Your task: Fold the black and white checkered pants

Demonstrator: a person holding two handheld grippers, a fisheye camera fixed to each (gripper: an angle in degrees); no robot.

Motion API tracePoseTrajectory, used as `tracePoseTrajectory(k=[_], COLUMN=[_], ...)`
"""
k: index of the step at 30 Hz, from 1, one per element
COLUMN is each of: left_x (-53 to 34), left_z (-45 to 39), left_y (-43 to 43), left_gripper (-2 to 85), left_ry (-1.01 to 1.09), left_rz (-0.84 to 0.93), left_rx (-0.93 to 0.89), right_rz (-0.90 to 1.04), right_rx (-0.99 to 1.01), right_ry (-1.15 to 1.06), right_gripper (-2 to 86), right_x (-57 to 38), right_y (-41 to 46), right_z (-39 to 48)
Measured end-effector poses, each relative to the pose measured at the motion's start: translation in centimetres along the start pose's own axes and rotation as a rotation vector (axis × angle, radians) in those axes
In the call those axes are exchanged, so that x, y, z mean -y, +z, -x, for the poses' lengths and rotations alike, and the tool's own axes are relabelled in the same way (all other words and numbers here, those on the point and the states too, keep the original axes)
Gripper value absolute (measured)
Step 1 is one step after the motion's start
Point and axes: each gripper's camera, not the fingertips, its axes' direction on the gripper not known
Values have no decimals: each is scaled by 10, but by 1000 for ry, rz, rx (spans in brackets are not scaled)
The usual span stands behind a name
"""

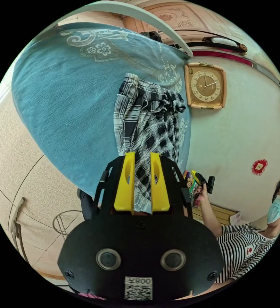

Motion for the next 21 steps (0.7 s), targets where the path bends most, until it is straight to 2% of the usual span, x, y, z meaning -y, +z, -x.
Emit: tracePoseTrajectory(k=[4,7,10,16,21], left_x=[9,10,7,-20,-81], left_z=[24,25,12,-36,-65], left_y=[25,51,91,253,425], left_gripper=[76,76,75,75,75], left_ry=[-57,-25,65,352,596], left_rz=[-9,-13,23,391,722], left_rx=[12,42,35,23,43], right_rz=[-176,-249,-238,-98,-214], right_rx=[102,99,60,-112,-67], right_ry=[336,475,503,458,486], right_gripper=[8,12,17,26,42], right_x=[-113,-174,-205,-225,-256], right_y=[-29,-34,-26,22,35], right_z=[-128,-188,-228,-288,-341])
